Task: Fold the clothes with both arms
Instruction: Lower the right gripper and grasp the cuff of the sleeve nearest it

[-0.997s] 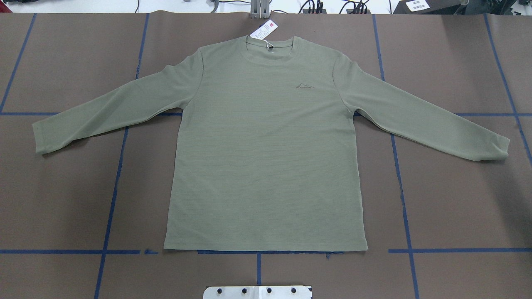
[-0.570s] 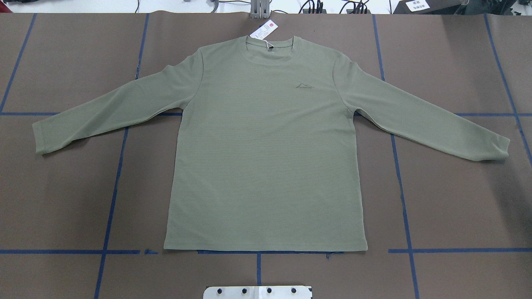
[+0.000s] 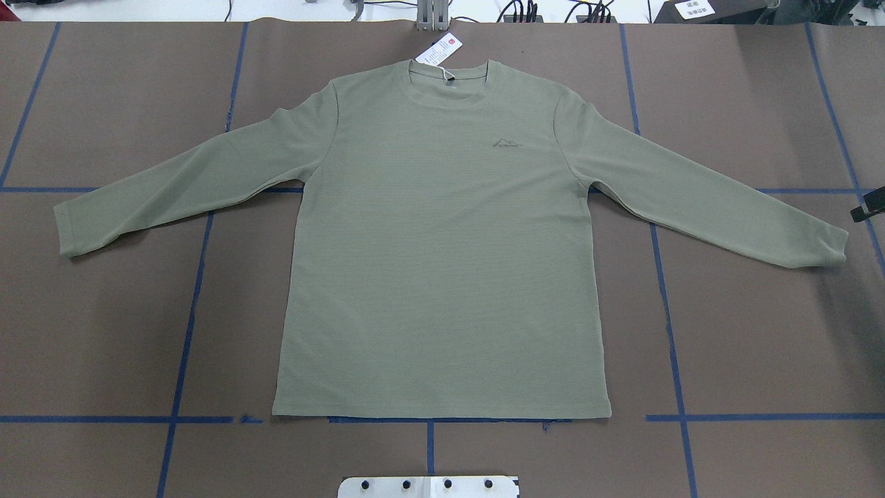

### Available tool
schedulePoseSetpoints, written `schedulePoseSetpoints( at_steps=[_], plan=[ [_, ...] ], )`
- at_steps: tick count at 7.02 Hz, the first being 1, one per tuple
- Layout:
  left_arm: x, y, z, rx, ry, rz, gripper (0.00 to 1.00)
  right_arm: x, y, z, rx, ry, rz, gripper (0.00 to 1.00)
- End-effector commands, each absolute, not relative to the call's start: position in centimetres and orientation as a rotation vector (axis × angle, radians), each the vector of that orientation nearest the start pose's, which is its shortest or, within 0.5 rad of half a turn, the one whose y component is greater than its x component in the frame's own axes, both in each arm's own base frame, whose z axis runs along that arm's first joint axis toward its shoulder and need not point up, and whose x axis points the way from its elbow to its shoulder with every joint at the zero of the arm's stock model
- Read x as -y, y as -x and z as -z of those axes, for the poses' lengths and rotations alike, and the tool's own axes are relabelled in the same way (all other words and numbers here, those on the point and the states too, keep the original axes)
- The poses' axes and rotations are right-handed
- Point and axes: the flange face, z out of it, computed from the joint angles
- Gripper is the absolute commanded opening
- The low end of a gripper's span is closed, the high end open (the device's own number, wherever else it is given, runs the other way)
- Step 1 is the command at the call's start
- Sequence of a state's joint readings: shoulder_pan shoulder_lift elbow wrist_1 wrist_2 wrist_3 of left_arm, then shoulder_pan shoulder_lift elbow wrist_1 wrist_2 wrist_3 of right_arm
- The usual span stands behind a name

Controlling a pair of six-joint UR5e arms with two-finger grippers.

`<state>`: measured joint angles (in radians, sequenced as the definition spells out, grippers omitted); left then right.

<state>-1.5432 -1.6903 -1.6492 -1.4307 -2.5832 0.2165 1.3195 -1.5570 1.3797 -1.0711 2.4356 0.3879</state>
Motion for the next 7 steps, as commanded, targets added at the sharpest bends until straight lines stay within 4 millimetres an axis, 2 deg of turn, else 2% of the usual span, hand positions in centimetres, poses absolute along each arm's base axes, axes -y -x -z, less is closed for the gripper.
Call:
schedulePoseSetpoints(
  at_steps=[1, 3, 4, 5, 7],
  plan=[
    [53.9, 3.4, -55.2, -1.005, -0.157, -0.257, 1.00, 50.1, 9.8, -70.5, 0.928, 0.024, -0.099, 0.91],
    [54.0, 3.4, -55.1, -1.004, -0.163, -0.259, 1.00, 50.1, 9.9, -71.4, 0.921, 0.041, -0.110, 0.86],
    [54.0, 3.4, -55.1, -1.006, -0.164, -0.259, 1.00, 51.4, 10.3, -71.3, 0.921, 0.048, -0.120, 0.81],
    [53.9, 3.4, -55.2, -1.006, -0.162, -0.258, 1.00, 52.4, 10.7, -72.0, 0.916, 0.063, -0.127, 0.81],
    [54.0, 3.4, -55.1, -1.006, -0.163, -0.259, 1.00, 52.3, 10.7, -72.6, 0.911, 0.075, -0.133, 0.79]
  ],
)
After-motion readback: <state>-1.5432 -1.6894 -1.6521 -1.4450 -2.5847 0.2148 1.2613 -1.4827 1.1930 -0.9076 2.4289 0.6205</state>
